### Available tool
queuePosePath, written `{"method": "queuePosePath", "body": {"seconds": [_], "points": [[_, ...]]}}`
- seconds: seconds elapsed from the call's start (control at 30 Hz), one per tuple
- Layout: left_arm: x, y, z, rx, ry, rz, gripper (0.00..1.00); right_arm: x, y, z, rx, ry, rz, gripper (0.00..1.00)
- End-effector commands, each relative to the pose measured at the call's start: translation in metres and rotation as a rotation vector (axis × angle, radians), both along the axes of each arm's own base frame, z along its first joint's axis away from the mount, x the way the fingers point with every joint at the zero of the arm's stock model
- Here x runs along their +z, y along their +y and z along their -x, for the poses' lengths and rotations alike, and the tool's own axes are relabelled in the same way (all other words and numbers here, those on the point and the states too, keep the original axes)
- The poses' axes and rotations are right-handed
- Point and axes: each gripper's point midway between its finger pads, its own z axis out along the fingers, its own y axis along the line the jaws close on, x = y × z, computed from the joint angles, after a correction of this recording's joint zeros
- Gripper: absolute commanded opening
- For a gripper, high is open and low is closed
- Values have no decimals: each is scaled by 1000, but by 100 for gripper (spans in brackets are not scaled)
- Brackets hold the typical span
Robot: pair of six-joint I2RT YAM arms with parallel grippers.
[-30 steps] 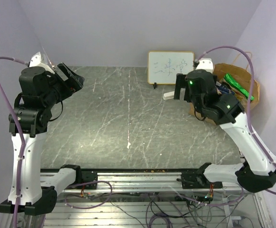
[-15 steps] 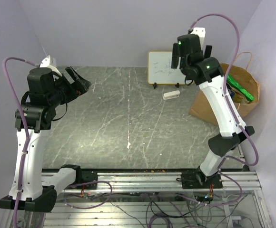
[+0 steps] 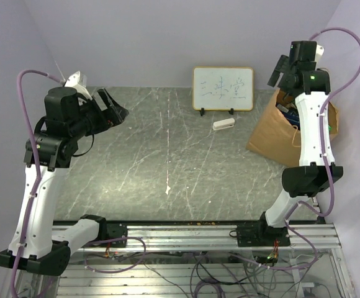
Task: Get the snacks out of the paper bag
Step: Adjust the paper bag at the center of the board.
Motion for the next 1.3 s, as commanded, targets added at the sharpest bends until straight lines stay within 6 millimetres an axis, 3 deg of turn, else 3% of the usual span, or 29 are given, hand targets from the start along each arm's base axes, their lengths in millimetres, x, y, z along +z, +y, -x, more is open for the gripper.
{"method": "queuePosePath", "body": {"seconds": [0.0, 0.37, 0.57, 0.63, 0.9, 1.0, 1.27], "points": [[12, -6, -7, -31, -52, -21, 95, -21, 6, -4, 39, 17, -149, 90], [6, -10, -9, -32, -26, -13, 95, -57, 7, -9, 96, 109, -204, 65], [-7, -9, -13, -23, 38, -25, 95, -56, 11, -13, 106, 111, -212, 38], [-9, -10, -14, -22, 54, -23, 95, -59, 9, -12, 102, 131, -199, 36], [-5, -15, -13, -38, 45, 7, 95, -55, 14, -12, 125, 144, -138, 5], [-6, -15, -13, -34, 49, 14, 95, -51, 23, -12, 143, 141, -109, 0], [-13, -20, -13, -40, 76, 45, 95, -48, 61, -3, 211, 165, -69, 0]]}}
